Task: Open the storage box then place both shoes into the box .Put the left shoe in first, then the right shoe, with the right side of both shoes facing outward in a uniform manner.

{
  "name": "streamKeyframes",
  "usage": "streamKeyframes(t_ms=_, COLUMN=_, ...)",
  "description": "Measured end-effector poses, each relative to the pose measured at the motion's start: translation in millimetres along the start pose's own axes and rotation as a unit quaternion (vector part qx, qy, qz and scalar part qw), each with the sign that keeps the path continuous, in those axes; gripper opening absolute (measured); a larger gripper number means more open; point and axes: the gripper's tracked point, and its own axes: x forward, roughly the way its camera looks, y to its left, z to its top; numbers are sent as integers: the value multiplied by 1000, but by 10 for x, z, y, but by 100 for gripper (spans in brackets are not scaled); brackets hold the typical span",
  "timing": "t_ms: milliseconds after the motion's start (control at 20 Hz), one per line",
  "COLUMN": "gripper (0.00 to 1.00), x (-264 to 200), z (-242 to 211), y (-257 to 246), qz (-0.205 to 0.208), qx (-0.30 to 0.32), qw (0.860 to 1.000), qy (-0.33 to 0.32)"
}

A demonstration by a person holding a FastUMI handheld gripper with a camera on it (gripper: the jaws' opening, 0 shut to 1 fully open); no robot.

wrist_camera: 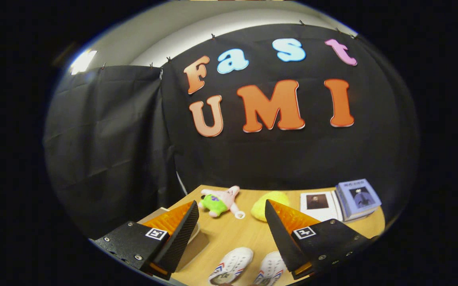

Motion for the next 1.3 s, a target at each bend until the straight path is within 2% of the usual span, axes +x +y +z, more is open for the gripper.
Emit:
streamKeyframes(t_ms=150, gripper=99, x=182, z=-455, y=296, qz=40, qx=74, qw=993, qy=79)
streamKeyframes(t_ms=250, gripper=98, x=212, z=-771, y=453, qz=61, qx=111, qw=983, qy=131)
streamKeyframes(t_ms=450, gripper=99, x=243, z=-1180, y=766, qz=103, qx=166, qw=961, qy=196)
streamKeyframes(t_ms=650, gripper=98, x=419, z=-1556, y=1027, qz=132, qx=199, qw=939, qy=247)
streamKeyframes(t_ms=800, gripper=99, x=500, z=-1800, y=1209, qz=152, qx=230, qw=918, qy=286)
streamKeyframes(t_ms=1150, gripper=98, x=714, z=-2142, y=1464, qz=161, qx=298, qw=883, qy=324)
streamKeyframes(t_ms=1300, gripper=98, x=717, z=-2237, y=1598, qz=182, qx=334, qw=857, qy=348)
